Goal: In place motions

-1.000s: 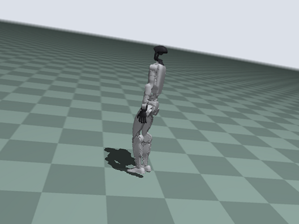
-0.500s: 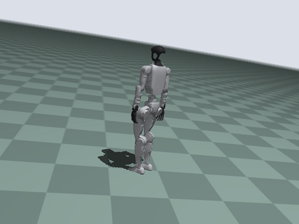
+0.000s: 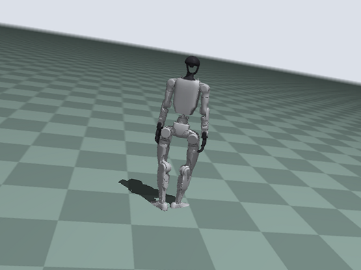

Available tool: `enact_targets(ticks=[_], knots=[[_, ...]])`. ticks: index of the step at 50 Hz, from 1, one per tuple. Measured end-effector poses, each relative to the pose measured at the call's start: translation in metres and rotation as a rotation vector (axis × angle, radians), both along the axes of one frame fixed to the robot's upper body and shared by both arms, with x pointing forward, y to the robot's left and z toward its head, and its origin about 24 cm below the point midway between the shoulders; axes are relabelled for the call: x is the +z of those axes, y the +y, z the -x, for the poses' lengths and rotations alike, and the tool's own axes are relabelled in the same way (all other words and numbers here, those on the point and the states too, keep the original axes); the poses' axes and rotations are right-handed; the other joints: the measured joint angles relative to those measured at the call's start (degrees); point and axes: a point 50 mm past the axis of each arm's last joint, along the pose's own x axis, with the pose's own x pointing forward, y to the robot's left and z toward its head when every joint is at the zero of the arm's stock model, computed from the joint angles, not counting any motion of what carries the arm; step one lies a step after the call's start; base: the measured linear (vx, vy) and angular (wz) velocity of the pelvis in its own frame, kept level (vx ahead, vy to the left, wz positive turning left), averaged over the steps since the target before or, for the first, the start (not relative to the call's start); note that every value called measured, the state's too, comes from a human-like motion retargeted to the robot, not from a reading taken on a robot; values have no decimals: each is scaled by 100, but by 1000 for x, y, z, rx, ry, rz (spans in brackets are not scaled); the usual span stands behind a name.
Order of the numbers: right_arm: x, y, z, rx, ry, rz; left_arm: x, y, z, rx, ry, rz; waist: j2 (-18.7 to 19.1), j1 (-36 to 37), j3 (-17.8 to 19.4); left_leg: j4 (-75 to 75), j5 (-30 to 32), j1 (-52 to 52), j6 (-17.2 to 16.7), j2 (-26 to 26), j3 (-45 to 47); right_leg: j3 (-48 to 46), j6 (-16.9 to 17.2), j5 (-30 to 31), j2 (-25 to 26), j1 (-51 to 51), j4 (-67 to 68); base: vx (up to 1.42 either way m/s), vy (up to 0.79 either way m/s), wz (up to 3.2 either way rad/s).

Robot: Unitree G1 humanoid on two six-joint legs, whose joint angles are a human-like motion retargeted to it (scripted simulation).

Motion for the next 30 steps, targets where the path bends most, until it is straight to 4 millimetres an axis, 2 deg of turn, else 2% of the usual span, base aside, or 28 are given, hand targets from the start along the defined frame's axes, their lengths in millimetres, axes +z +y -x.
enact_targets(ticks=[9,13,15,18,20,22,23,25,30], knots=[[1,-5,41,-69,121,20,1,-8,-30,-35,-72,33,164,-658,-277,71,-118,313,-217,187,235,320,-43,-33,201,138,-190,-5,-10,-29],[1,2,49,-78,145,4,1,-11,-44,-45,-136,49,117,-668,-377,174,43,485,-198,251,224,673,-126,5,310,169,-311,-2,-16,-58],[0,7,50,-72,145,-8,2,-11,-45,-42,-150,49,34,-632,-429,339,161,554,-154,311,216,810,-147,23,292,180,-332,-1,-22,-67],[-1,15,43,-35,122,-36,1,-8,-40,-25,-146,45,-302,-557,-458,1054,360,586,245,455,124,1071,-118,65,64,251,-327,0,-25,-78],[-3,20,35,-1,89,-54,1,-5,-35,-17,-133,37,-595,-399,-380,1849,332,491,804,585,-190,1336,-89,107,-122,367,-337,1,-24,-118],[-3,22,25,41,47,-65,1,-2,-29,-15,-109,26,-749,-118,-249,2957,-17,93,1305,834,-836,1680,-80,168,-146,474,-370,2,-24,-148],[-3,22,19,64,26,-66,1,-2,-25,-13,-93,22,-740,-6,-222,3374,-157,-210,1304,886,-1286,1816,-90,208,-93,477,-394,1,-17,-142],[-3,19,7,110,-15,-61,0,-4,-16,-2,-59,15,-678,220,-197,3641,-187,-788,1145,482,-2382,2121,-125,290,46,432,-430,-3,-14,-144],[1,15,-31,158,-139,-37,-2,-16,-5,31,-31,30,-479,401,60,2632,-289,-1221,615,-413,-3587,2669,-206,405,321,398,-414,-12,-5,-110]])
